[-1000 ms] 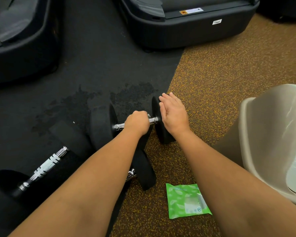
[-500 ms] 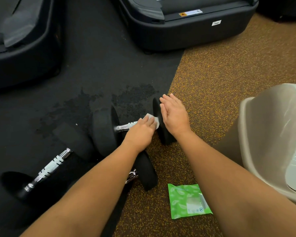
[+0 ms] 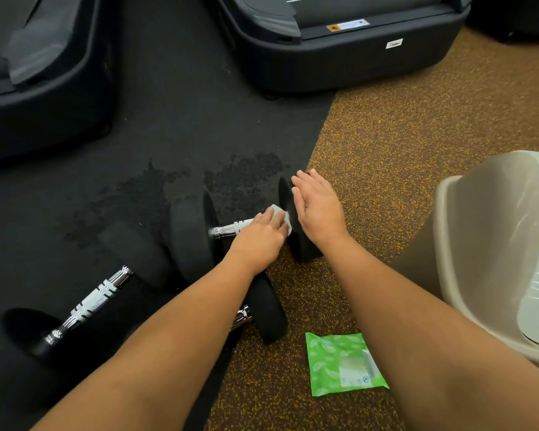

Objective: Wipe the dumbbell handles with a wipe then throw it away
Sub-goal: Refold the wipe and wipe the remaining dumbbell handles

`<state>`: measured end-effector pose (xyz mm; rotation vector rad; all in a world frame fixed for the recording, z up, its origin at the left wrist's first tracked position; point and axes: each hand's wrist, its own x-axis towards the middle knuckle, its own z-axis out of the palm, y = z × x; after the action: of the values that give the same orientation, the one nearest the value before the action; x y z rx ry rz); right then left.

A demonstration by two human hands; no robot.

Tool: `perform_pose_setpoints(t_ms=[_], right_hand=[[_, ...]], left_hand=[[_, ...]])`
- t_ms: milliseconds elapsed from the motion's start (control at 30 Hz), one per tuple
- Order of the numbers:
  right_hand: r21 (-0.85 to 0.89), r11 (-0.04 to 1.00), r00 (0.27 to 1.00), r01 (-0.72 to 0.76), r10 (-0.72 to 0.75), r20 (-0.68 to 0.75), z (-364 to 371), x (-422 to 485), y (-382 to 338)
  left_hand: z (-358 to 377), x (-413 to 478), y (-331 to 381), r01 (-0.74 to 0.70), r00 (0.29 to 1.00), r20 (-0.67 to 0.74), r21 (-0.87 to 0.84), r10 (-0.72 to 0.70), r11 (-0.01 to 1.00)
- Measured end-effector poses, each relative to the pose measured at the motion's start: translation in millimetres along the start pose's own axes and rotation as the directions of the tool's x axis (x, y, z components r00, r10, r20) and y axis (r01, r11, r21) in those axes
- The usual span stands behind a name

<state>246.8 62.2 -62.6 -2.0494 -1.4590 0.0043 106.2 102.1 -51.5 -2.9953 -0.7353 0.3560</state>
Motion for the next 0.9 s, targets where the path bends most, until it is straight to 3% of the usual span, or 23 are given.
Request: perform_pose_setpoints(t_ms=[167, 433, 600, 900], right_hand=[[0.012, 1.000, 1.000, 0.000, 0.000, -0.016, 0, 0, 0], [0.038, 0.999, 0.999, -0.001, 0.002, -0.039, 3, 0, 0], [0.030, 1.000, 1.000, -0.008, 0.009, -0.012, 1, 0, 0], [0.022, 1.000, 1.000, 0.008, -0.009, 0.013, 0, 0, 1]], left_hand=[[5, -8, -9, -0.044, 0.995, 0.097, 0.104, 0.033, 0.994], [7, -14, -11, 0.054, 0.994, 0.087, 0.069, -0.060, 0.996], [0, -1, -3, -0.037, 0.999, 0.042, 0.062, 0.034, 0.997], [-6, -15, -15, -0.039, 0.992, 0.128, 0.113, 0.025, 0.993]])
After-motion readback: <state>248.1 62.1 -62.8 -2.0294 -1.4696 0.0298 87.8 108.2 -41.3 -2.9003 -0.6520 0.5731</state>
